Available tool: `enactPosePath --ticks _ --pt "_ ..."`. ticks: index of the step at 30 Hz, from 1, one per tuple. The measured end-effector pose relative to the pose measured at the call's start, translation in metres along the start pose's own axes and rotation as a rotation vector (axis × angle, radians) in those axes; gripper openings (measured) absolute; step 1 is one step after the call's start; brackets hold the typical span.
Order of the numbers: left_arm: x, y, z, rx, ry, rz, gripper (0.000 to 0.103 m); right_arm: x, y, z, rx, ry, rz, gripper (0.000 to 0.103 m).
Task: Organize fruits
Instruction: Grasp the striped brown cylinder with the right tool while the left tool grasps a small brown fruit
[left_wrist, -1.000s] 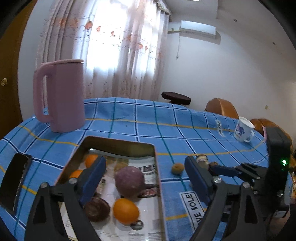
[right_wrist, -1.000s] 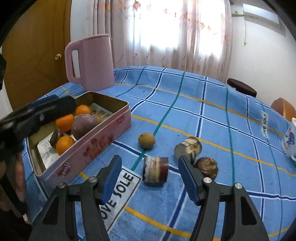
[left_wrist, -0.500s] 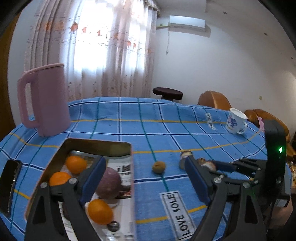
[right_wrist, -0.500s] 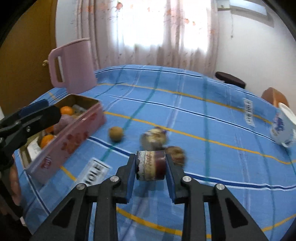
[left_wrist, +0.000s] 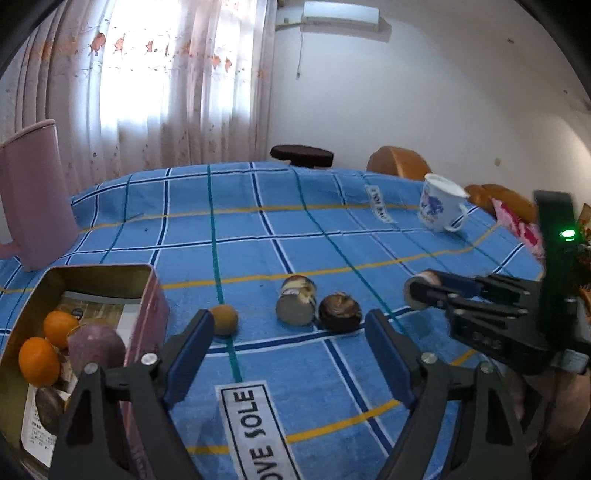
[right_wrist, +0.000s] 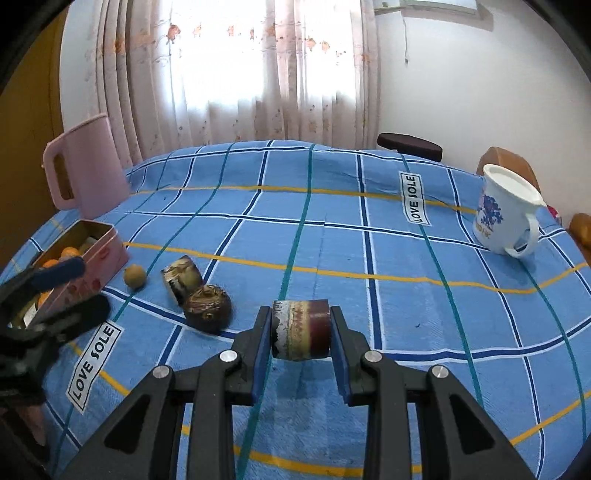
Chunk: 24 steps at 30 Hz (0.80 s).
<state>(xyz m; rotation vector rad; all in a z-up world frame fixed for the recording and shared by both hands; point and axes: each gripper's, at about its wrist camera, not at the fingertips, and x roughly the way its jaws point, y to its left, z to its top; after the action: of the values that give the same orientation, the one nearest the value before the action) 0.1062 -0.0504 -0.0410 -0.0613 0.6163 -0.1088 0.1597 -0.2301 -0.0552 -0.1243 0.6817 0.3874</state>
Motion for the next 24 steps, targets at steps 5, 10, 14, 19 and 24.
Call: enactPosePath --ticks 5,10,14,19,24 --pt "0.016 0.018 0.007 -0.035 0.048 0.045 0.072 -0.002 0.003 -0.001 -0.016 -0.014 0.008 0.031" --pt "0.03 0.036 0.007 -0.107 0.101 0.038 0.071 -0.006 0.005 -0.002 -0.027 -0.032 0.002 0.031" --pt "0.027 0.042 0.008 -0.104 0.083 0.06 0.071 -0.007 0.001 -0.002 -0.014 -0.038 0.012 0.031" --pt "0.027 0.056 0.011 -0.087 0.078 0.088 0.071 -0.009 0.003 -0.004 -0.02 -0.047 0.004 0.031" --pt "0.02 0.046 0.01 -0.035 0.051 0.082 0.071 -0.008 0.006 -0.004 -0.035 -0.043 -0.005 0.031"
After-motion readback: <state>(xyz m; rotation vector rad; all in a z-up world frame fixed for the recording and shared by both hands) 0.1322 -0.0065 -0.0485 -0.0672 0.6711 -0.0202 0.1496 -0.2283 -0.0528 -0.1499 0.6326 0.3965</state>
